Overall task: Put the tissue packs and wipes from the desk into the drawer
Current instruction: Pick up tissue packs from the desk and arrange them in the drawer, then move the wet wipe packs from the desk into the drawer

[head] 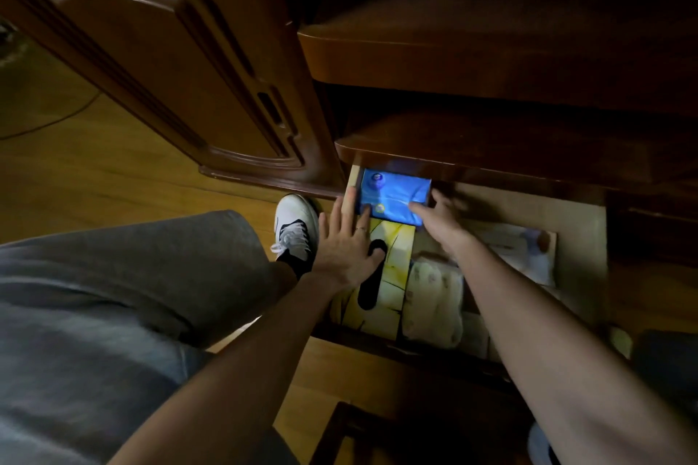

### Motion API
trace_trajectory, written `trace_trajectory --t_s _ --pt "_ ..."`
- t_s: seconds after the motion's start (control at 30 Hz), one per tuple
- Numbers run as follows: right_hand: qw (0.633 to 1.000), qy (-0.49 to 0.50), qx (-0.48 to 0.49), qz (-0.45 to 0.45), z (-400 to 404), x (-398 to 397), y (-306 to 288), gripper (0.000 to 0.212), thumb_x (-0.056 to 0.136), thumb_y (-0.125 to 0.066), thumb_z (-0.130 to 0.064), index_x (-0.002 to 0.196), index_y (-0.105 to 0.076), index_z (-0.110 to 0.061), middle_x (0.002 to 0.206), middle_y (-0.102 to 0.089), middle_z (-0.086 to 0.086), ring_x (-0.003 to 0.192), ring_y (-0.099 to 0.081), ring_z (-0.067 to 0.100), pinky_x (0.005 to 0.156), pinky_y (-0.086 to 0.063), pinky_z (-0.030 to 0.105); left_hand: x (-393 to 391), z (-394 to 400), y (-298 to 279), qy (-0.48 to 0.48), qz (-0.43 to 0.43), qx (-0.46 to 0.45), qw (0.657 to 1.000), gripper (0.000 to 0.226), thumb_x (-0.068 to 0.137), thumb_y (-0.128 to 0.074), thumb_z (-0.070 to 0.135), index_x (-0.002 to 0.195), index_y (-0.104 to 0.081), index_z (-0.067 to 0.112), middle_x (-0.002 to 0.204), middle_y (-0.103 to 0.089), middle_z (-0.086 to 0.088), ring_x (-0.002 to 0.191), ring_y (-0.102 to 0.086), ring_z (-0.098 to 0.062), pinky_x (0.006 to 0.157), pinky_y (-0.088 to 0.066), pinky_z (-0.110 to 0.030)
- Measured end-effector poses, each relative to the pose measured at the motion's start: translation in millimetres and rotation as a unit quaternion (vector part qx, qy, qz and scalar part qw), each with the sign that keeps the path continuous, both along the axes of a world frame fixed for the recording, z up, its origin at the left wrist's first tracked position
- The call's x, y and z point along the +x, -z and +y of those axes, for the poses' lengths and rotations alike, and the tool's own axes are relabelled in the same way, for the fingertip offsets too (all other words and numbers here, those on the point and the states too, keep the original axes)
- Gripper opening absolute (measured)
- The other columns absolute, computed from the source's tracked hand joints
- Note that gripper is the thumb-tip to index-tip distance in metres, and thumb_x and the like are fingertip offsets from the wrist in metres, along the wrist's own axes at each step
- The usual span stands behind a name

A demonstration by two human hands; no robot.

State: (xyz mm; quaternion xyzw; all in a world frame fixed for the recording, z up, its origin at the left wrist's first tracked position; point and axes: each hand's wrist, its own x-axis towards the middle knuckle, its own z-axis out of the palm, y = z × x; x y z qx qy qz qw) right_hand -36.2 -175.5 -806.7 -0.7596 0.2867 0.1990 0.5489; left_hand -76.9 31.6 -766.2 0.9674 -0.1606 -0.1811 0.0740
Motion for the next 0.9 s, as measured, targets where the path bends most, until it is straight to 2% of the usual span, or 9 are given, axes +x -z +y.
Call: trace_trajectory --t_s 0.1,0.23,0.37,0.47,0.53,0.6,0.7,0.77,0.9 --pt "0.999 -0.032 -0.006 0.029 -10 8 1 0.080 0.091 -0.071 -0.036 0.157 -0.029 -0.016 0.159 -0.035 0.008 0.140 -0.041 0.027 0.102 -0.039 0.032 0 0 0 0.013 -0.006 0.006 1.000 0.088 0.085 -0.035 0.062 0.159 -0.010 0.023 0.159 0.037 -0.004 0.150 0.022 -0.031 0.120 0.000 -0.059" --pt "0.996 -0.059 0.014 0.057 -18 9 3 0.085 0.092 -0.071 -0.036 0.160 -0.022 -0.019 0.161 -0.033 0.008 0.141 -0.041 0.030 0.113 -0.040 0.048 0 -1 0 0.020 -0.011 0.010 1.000 0.085 0.085 -0.033 0.063 0.159 -0.015 0.025 0.159 0.036 -0.006 0.150 0.022 -0.033 0.119 -0.003 -0.062" --pt "0.991 -0.115 -0.027 0.056 -16 2 3 0.080 0.098 -0.059 -0.049 0.161 -0.020 -0.018 0.167 -0.023 0.007 0.150 -0.028 0.029 0.118 -0.027 0.040 0 -1 0 0.015 0.005 0.020 1.000 0.084 0.084 -0.032 0.065 0.158 -0.016 0.026 0.158 0.038 -0.004 0.150 0.021 -0.034 0.119 -0.002 -0.062" --pt "0.991 -0.113 -0.032 0.064 -17 -8 -8 0.085 0.095 -0.056 -0.060 0.161 -0.021 -0.018 0.168 -0.019 0.006 0.152 -0.023 0.029 0.118 -0.024 0.043 3 -3 -5 0.016 0.038 0.048 0.998 0.087 0.084 -0.035 0.066 0.158 -0.010 0.028 0.155 0.043 -0.005 0.148 0.024 -0.036 0.119 0.000 -0.061" --pt "0.995 -0.090 -0.011 0.051 -18 -19 -21 0.084 0.096 -0.058 -0.056 0.160 -0.020 -0.018 0.166 -0.021 0.009 0.150 -0.027 0.031 0.117 -0.027 0.043 6 -2 -10 0.018 0.066 0.070 0.995 0.088 0.087 -0.041 0.062 0.159 -0.003 0.028 0.153 0.045 -0.006 0.147 0.026 -0.037 0.120 0.002 -0.059" --pt "0.996 -0.084 -0.013 0.019 -21 -31 -38 0.080 0.095 -0.063 -0.049 0.158 -0.027 -0.015 0.158 -0.037 0.013 0.142 -0.041 0.030 0.114 -0.035 0.038 7 0 -18 0.022 0.076 0.074 0.994 0.089 0.090 -0.047 0.056 0.159 0.001 0.026 0.156 0.041 -0.006 0.149 0.023 -0.035 0.120 0.001 -0.057" --pt "0.994 -0.108 -0.025 -0.012 -33 -46 -76 0.064 0.095 -0.068 -0.035 0.149 -0.043 -0.011 0.139 -0.057 0.017 0.119 -0.059 0.026 0.101 -0.046 0.034 5 2 -41 0.010 0.048 0.059 0.997 0.090 0.093 -0.049 0.054 0.159 0.003 0.022 0.165 0.020 -0.007 0.152 0.012 -0.031 0.121 -0.002 -0.054" --pt "0.991 -0.125 -0.028 -0.035 -46 -55 -112 0.054 0.096 -0.067 -0.027 0.144 -0.050 -0.009 0.134 -0.061 0.017 0.111 -0.062 0.024 0.099 -0.047 0.036 3 -7 -71 0.007 0.033 0.040 0.999 0.084 0.094 -0.050 0.052 0.159 -0.008 0.021 0.166 -0.004 -0.010 0.152 -0.005 -0.032 0.121 -0.012 -0.050" --pt "0.979 -0.126 -0.074 -0.143 -77 -79 -210 0.036 0.097 -0.066 -0.023 0.132 -0.062 -0.016 0.117 -0.071 0.005 0.094 -0.070 0.017 0.079 -0.055 0.030 -1 -39 -163 0.033 -0.047 -0.054 0.997 0.048 0.093 -0.051 0.038 0.140 -0.050 0.029 0.139 -0.054 -0.001 0.119 -0.057 -0.031 0.090 -0.048 -0.041"
